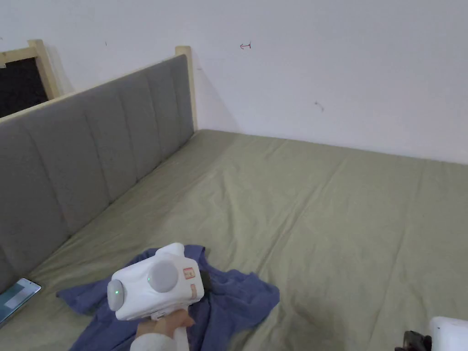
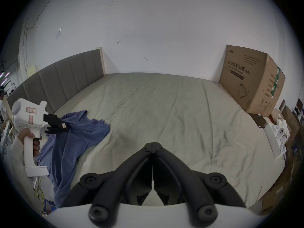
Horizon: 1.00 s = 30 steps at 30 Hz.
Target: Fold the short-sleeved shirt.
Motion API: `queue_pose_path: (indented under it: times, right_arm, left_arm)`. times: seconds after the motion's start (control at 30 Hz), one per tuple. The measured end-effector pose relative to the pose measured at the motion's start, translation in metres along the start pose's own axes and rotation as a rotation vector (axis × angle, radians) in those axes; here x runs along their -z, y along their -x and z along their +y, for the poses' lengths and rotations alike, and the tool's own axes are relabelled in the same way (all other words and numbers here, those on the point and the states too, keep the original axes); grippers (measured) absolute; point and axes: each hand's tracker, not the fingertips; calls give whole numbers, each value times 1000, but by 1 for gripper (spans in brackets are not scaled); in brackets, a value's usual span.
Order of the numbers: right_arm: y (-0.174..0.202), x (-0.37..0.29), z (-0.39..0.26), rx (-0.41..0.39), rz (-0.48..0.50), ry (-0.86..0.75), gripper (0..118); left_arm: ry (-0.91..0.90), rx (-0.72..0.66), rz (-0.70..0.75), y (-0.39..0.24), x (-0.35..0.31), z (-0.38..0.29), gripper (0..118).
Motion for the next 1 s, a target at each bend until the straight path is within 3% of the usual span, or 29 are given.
queue_pose_path:
  times: [0.13,0.27,0.4,0.5,0.6,0.77,0.93,0.97,1.0]
  right_arm:
    - [-22,-16,4,38,-31,-24,0]
    - [-51,-38,11,61,-104,-72,0]
    - [-92,-69,19,122,-217,-141,0]
    - [-126,-88,20,167,-304,-170,0]
    - [-160,-103,13,225,-383,-179,0]
    - [-205,-105,-13,339,-443,-104,0]
    - [-225,-101,-35,358,-462,-41,0]
    - [-229,-98,-36,364,-464,-29,0]
    - [-231,-96,-38,374,-462,-22,0]
  left_arm:
    - [-29,79,-189,-68,-15,-5,2]
    - [-9,216,-356,-162,-29,-21,2]
    - [28,311,-625,-256,-54,-48,2]
    - [33,477,-685,-314,-65,-78,2]
    - [127,472,-784,-350,-49,-120,2]
    - [386,586,-601,-376,35,-221,2]
    - [490,699,-444,-363,89,-290,5]
    - [503,700,-422,-359,93,-291,12]
    - [516,699,-416,-357,96,-292,28]
